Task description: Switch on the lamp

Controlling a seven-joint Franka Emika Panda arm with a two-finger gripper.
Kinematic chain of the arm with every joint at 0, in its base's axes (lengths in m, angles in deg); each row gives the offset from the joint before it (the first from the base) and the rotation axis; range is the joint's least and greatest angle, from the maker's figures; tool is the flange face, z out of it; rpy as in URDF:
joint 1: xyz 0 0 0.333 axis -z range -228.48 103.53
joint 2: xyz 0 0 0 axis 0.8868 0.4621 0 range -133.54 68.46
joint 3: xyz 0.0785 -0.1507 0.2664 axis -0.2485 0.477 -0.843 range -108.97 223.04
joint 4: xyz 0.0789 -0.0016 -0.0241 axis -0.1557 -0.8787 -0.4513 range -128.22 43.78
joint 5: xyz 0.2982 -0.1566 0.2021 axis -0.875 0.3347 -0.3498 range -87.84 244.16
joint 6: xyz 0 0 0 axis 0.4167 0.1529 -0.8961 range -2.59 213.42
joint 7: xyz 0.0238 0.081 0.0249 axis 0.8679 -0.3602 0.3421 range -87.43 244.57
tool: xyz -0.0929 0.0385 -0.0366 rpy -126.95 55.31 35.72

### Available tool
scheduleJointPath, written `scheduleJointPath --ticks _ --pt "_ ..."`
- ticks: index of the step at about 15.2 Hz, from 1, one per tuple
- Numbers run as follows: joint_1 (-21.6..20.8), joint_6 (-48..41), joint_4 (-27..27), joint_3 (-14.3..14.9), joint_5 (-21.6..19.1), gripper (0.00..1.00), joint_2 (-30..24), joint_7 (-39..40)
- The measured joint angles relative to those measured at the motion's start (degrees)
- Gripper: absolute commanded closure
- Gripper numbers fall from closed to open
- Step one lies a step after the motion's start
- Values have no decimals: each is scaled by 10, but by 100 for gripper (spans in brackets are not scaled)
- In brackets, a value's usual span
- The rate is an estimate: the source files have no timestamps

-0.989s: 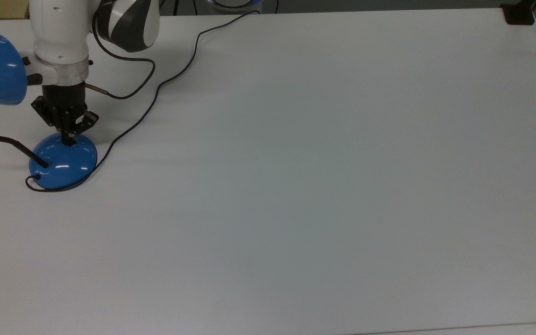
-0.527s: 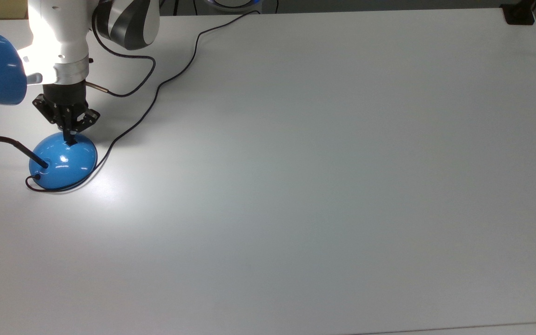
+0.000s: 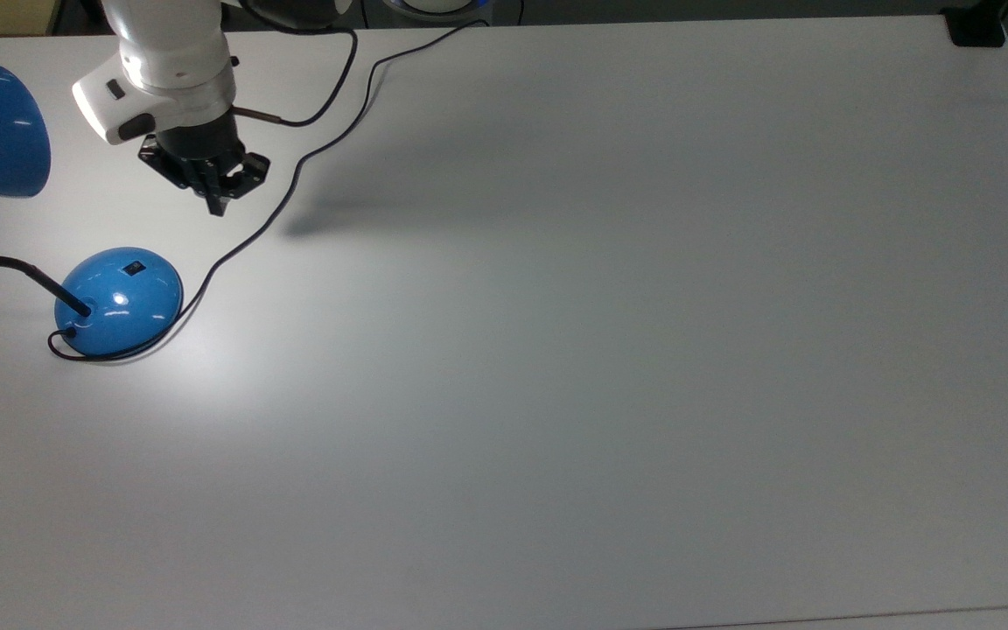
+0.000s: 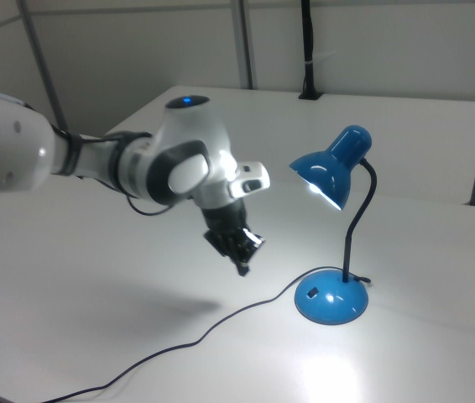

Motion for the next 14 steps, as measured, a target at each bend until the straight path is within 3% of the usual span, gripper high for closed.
scheduleJointPath --ticks 1,2,5,6,10,14 --pt "-3 -29 2 -12 0 81 -8 0" --pt "-5 -63 10 -24 0 59 -14 -1" --pt "-9 -192 64 -60 0 21 -27 -4" --pt "-10 -229 85 -72 -1 0 -30 -4" --pt "-13 -299 144 -109 -8 0 -49 -4" --pt "-18 -301 161 -115 -61 0 -66 49"
